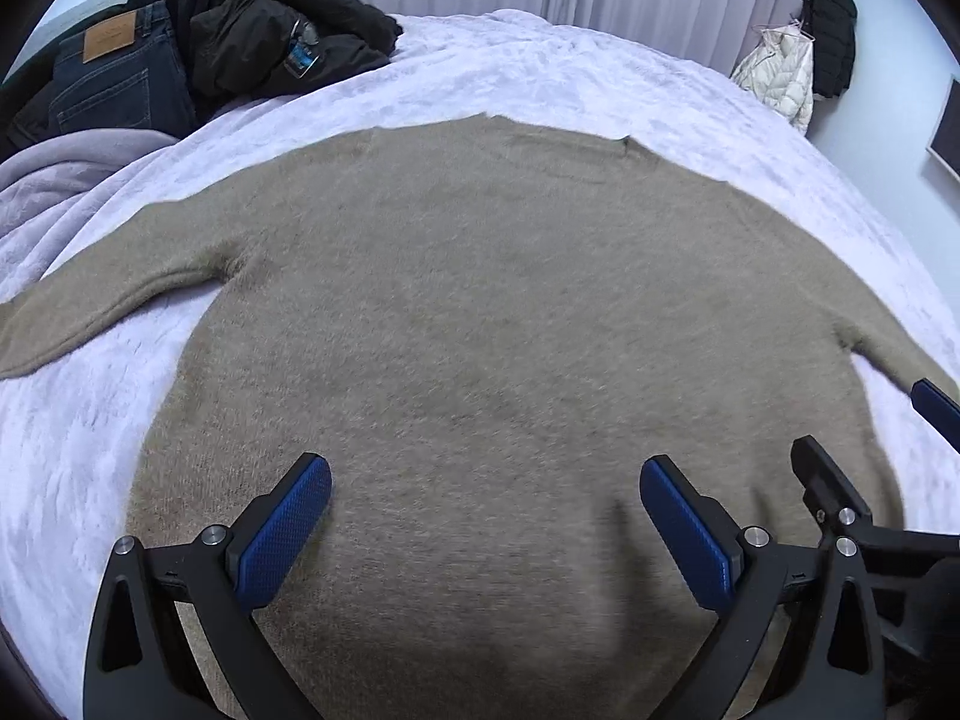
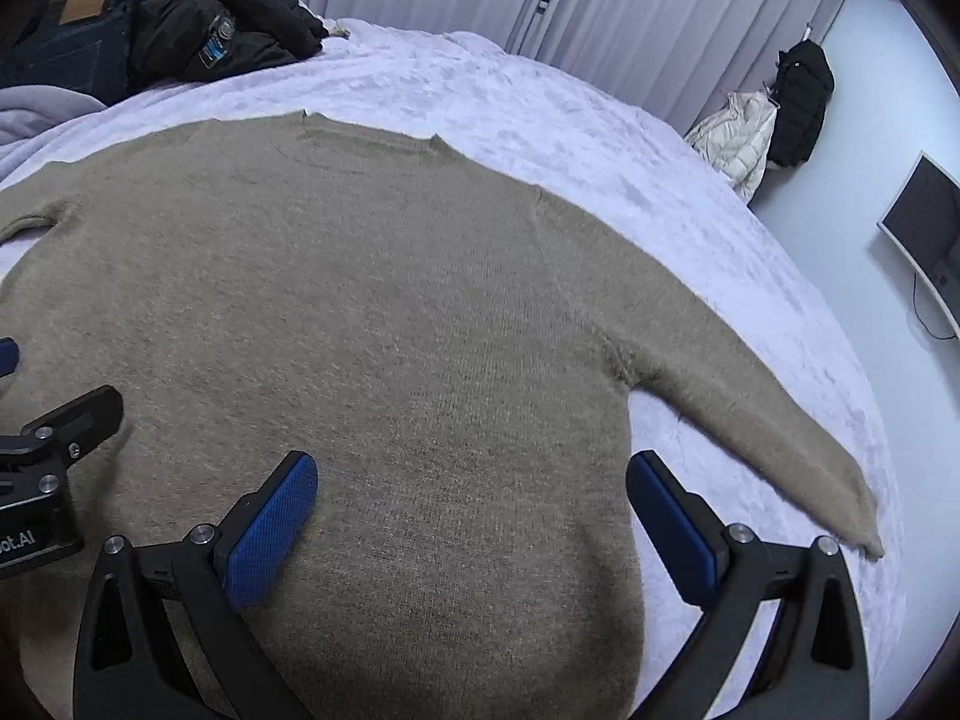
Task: Fold small clothes
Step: 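Move the right tool over the sweater toward the sleeve cuff, then grasp the khaki sweater's sleeve cuff with the right tool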
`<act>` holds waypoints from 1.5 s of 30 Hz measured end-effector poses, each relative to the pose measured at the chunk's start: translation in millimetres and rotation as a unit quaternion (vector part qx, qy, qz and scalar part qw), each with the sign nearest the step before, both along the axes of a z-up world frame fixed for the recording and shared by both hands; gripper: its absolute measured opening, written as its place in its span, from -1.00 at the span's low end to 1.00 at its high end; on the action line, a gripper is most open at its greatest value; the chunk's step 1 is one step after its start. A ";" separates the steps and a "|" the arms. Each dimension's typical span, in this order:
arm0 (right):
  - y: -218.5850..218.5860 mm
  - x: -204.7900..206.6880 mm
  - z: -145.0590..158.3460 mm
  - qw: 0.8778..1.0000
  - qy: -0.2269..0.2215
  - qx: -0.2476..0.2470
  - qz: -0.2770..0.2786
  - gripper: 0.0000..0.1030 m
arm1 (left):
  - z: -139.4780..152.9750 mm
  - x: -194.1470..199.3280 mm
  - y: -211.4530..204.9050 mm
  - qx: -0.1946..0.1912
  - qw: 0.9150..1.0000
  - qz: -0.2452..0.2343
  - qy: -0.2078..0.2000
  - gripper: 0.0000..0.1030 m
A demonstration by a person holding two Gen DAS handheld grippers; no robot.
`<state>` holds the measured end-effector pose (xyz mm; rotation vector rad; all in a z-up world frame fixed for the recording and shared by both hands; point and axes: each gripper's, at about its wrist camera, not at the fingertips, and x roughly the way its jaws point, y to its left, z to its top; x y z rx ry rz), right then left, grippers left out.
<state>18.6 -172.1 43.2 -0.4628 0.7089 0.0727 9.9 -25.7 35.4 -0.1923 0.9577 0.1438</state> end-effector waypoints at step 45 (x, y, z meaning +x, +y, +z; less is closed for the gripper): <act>-420.4 55.5 5.4 0.888 0.031 0.355 -0.290 0.20 | 8.2 167.2 -212.3 0.027 0.994 -0.099 0.044 1.00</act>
